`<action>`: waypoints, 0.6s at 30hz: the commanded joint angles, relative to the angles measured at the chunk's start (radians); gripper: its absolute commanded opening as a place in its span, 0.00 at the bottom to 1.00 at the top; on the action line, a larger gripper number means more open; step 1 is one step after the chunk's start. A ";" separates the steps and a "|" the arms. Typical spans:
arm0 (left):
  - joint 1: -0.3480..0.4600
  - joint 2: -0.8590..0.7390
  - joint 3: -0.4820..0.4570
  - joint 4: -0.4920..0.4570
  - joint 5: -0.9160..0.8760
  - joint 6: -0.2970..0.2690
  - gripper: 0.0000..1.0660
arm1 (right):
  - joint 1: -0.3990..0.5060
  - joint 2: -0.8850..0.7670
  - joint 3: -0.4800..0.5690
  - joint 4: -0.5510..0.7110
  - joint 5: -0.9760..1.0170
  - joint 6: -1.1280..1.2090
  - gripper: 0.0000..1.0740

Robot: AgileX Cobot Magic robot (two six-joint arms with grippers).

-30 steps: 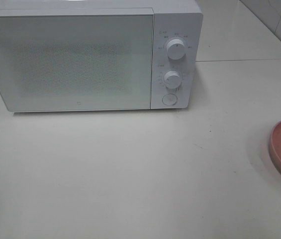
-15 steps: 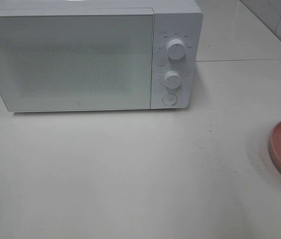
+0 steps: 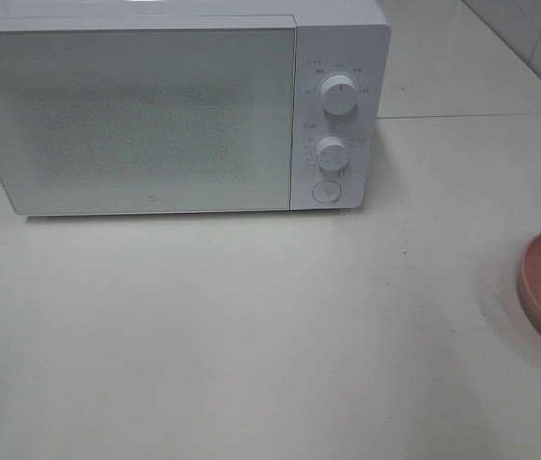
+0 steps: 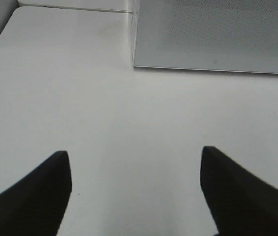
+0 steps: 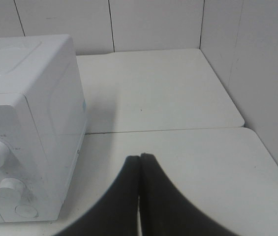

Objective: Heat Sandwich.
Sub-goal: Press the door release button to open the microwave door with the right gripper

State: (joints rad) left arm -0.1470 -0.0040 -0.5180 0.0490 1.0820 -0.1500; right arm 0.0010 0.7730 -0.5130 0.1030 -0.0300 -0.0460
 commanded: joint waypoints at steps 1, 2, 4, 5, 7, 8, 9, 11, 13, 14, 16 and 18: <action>0.005 -0.024 0.001 0.000 -0.009 -0.002 0.66 | 0.010 0.058 -0.004 0.005 -0.057 0.014 0.00; 0.005 -0.024 0.001 0.000 -0.009 -0.002 0.66 | 0.021 0.079 -0.004 0.004 -0.072 0.014 0.00; 0.005 -0.024 0.001 0.000 -0.009 -0.002 0.66 | 0.037 0.096 -0.004 0.004 -0.084 0.014 0.00; 0.005 -0.024 0.001 0.000 -0.009 -0.002 0.66 | 0.077 0.141 -0.004 0.004 -0.117 0.014 0.00; 0.005 -0.024 0.001 0.000 -0.009 -0.002 0.66 | 0.102 0.167 -0.004 0.004 -0.137 0.014 0.00; 0.005 -0.024 0.001 0.000 -0.009 -0.002 0.66 | 0.127 0.194 -0.004 0.004 -0.158 0.014 0.00; 0.005 -0.024 0.001 0.000 -0.009 -0.002 0.66 | 0.146 0.214 -0.004 0.004 -0.174 0.014 0.00; 0.005 -0.024 0.001 0.000 -0.009 -0.002 0.66 | 0.214 0.290 -0.004 0.008 -0.226 0.015 0.00; 0.005 -0.024 0.001 0.000 -0.009 -0.002 0.66 | 0.236 0.316 -0.004 0.008 -0.246 0.017 0.00; 0.005 -0.024 0.001 0.000 -0.009 -0.002 0.66 | 0.272 0.369 -0.004 0.008 -0.283 0.030 0.00; 0.005 -0.024 0.001 0.000 -0.009 -0.002 0.66 | 0.304 0.411 -0.004 0.008 -0.318 0.035 0.00; 0.005 -0.024 0.001 0.000 -0.009 -0.002 0.66 | 0.319 0.434 -0.004 0.008 -0.332 0.035 0.00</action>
State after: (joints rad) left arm -0.1470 -0.0040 -0.5180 0.0490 1.0820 -0.1500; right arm 0.3120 1.2040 -0.5130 0.1080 -0.3310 -0.0170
